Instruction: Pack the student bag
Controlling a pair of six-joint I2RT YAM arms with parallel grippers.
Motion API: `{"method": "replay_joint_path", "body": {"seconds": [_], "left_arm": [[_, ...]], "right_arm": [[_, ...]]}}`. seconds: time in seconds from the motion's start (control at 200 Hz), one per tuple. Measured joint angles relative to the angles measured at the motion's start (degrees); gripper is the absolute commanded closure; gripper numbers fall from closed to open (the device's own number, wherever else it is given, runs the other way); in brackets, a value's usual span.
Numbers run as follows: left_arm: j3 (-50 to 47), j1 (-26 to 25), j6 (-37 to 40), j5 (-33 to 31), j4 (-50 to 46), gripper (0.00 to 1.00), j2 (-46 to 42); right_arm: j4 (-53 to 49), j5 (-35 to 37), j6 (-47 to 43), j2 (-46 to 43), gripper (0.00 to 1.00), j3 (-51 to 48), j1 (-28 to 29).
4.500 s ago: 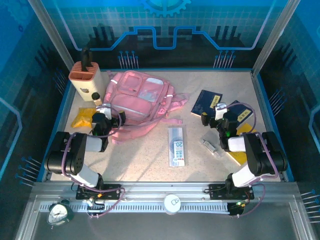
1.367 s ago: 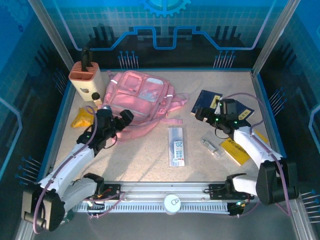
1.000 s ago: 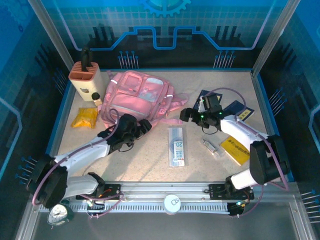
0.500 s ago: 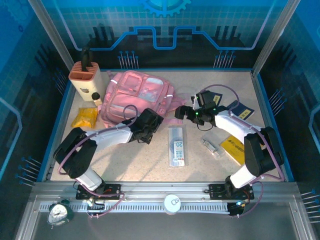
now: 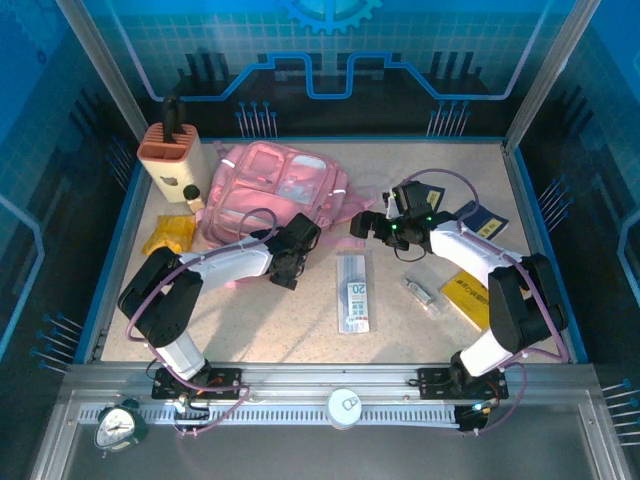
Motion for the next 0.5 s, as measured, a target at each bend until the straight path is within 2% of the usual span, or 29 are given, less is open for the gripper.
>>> {"method": "replay_joint_path", "body": {"seconds": [0.18, 0.39, 0.5], "left_arm": [[-3.56, 1.03, 0.55, -1.09, -1.29, 0.01, -3.28], [-11.82, 6.05, 6.08, -0.83, -1.27, 0.01, -10.08], [-13.07, 6.23, 9.25, -0.92, -2.25, 0.02, -12.92]], "right_arm": [[-0.26, -0.02, -0.15, 0.24, 0.0, 0.46, 0.0], [-0.72, -0.5, 0.57, 5.68, 0.01, 5.7, 1.42], [-0.85, -0.63, 1.68, 10.16, 0.07, 9.77, 3.78]]}}
